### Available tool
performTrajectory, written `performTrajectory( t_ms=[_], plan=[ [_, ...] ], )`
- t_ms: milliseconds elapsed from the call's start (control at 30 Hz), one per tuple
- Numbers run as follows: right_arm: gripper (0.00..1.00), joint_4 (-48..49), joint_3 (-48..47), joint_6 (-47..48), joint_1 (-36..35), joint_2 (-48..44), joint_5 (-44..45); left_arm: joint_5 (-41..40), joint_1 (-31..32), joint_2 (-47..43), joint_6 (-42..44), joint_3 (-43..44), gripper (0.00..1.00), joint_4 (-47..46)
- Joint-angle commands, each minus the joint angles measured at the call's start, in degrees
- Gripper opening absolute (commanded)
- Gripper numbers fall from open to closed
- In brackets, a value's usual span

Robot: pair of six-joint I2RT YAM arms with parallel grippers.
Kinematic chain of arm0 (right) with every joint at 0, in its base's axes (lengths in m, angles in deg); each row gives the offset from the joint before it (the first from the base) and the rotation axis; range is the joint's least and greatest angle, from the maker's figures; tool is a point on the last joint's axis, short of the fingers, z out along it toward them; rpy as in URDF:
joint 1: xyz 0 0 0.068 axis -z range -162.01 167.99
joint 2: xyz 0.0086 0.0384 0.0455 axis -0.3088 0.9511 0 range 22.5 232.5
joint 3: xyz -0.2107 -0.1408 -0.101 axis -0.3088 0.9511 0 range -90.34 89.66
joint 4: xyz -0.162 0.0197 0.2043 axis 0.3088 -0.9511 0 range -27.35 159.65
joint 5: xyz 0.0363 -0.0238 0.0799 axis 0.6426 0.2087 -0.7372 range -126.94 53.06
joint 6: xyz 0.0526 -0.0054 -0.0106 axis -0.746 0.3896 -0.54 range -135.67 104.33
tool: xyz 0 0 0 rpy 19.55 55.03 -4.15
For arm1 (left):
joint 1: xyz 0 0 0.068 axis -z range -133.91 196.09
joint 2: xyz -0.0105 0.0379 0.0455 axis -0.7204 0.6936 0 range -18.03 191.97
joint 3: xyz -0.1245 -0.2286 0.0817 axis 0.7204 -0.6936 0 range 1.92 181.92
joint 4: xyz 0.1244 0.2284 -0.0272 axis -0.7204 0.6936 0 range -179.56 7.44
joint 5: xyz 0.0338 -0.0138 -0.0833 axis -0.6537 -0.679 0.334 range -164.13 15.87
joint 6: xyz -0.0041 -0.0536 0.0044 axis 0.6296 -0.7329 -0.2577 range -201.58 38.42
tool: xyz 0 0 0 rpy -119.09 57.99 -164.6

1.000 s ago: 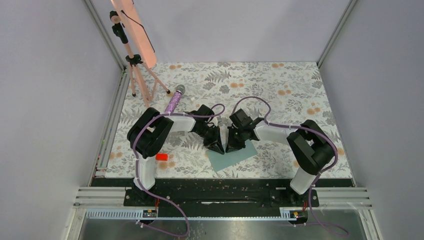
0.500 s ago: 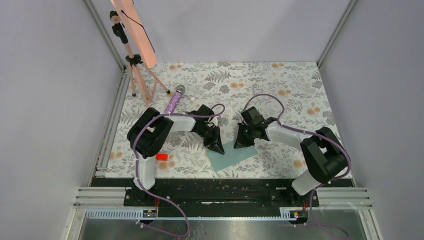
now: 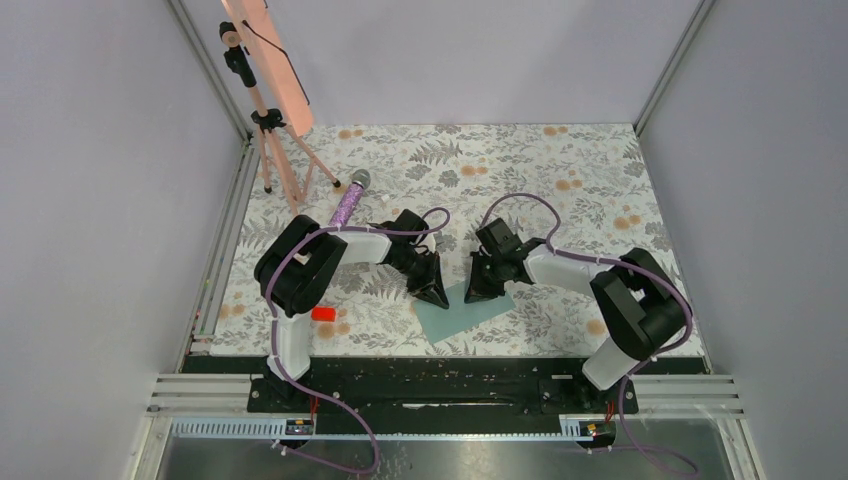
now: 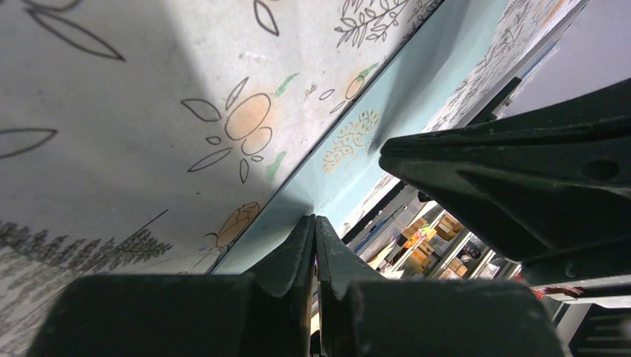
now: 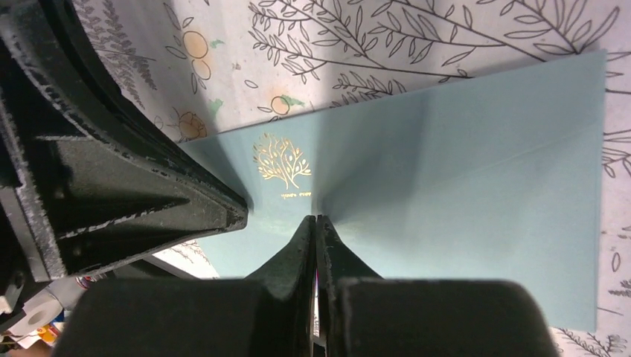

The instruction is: Place the letter into the envelope and seal it

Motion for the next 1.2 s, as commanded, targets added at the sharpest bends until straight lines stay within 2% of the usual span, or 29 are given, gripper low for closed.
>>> performTrajectory(
  t_ms=[0,133,467,767,1067,1167],
  plan=[
    [0.00,-1.3,-0.5,1.0,-0.8,-4.7,0.5,-3.4,0.3,0.2,1.3,-0.8,0.05,-0.2],
    [0.00,-1.2,-1.6,0.5,-2.0,-6.9,1.3,-3.3,0.3,-0.1,1.3,-1.1,0.05,-0.3],
    [0.00,1.8,1.7,-1.7,-3.0,1.4,0.6,-3.3,0.3,-1.0,1.3,-1.4,0.05,-0.2],
    [0.00,-0.1,-2.4,-0.5,-3.0,-7.1,1.3,-3.7,0.3,-1.3,1.2,-1.2,0.04,-0.2],
    [0.00,0.7,0.2,-0.1,-3.1,1.1,0.3,-3.4,0.3,-1.5,1.3,-1.5,0.04,-0.2],
    [0.00,-0.9,-0.5,1.2,-3.0,1.3,0.2,-3.3,0.3,-1.6,1.3,-1.5,0.03,-0.2]
  ],
)
